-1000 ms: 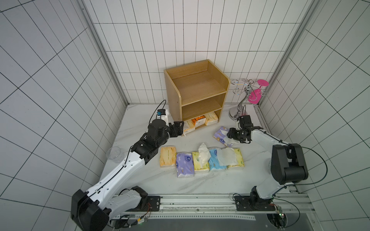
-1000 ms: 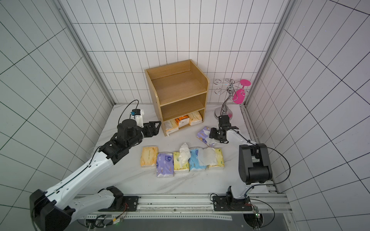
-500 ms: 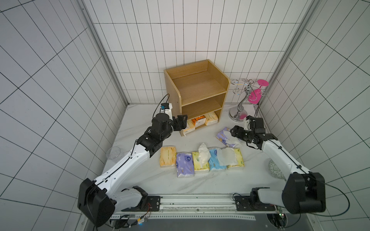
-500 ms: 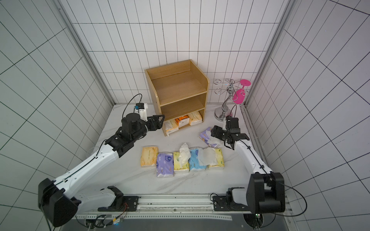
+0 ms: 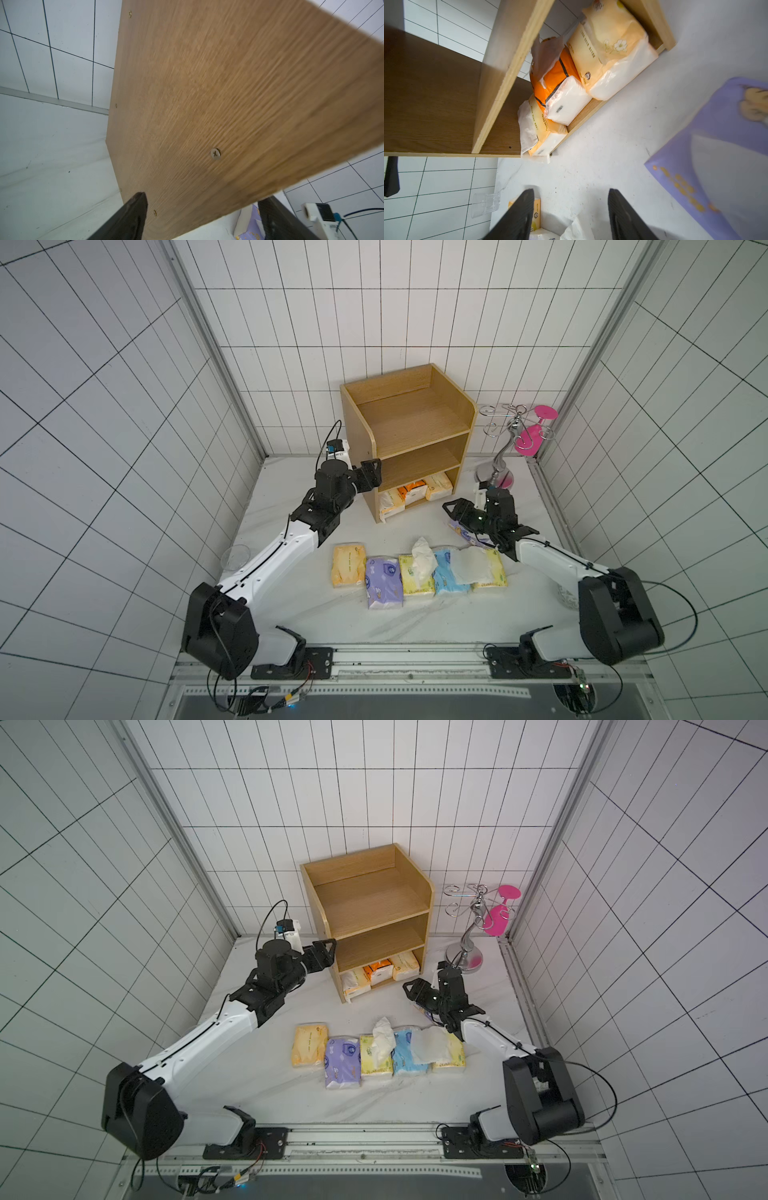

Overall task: Remove the tissue boxes from the shelf
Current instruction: Adjust the box of tissues at the center of the board, then pick up a box of tissues from the shelf.

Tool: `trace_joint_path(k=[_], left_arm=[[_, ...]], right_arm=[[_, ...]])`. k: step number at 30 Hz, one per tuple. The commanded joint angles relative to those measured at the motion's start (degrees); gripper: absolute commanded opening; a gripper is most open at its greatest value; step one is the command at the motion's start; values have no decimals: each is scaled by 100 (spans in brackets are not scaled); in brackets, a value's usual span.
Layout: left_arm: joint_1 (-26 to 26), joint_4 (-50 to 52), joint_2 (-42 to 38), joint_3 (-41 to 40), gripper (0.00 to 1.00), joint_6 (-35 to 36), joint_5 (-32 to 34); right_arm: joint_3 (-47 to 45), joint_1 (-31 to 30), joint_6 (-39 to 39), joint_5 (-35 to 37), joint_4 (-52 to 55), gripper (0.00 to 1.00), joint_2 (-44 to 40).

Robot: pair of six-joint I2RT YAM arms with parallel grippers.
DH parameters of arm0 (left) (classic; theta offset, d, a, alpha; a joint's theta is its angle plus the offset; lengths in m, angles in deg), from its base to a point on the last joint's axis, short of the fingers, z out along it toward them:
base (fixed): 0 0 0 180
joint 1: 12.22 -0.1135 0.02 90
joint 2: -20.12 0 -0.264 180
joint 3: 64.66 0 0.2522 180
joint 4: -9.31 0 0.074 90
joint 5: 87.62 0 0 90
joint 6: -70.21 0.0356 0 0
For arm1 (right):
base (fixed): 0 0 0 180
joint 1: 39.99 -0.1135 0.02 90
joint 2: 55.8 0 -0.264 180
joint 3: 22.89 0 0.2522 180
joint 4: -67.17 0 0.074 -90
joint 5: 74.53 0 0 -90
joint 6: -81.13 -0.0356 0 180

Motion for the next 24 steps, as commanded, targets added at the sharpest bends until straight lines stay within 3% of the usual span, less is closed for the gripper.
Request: trace_joint_path(k=[1,10,24], left_arm=[[-213,-116,-36,153,87,-59,-151],[-327,45,39,183,87,145,-573],[-414,167,-246,-75,87,387,-729]], right_arm=[[279,-327,-683,103,-1170,59,651],[1097,-901,-1552,422,-3096,56,2745],[2396,-1432,-1561,870,-2812,57,4062]])
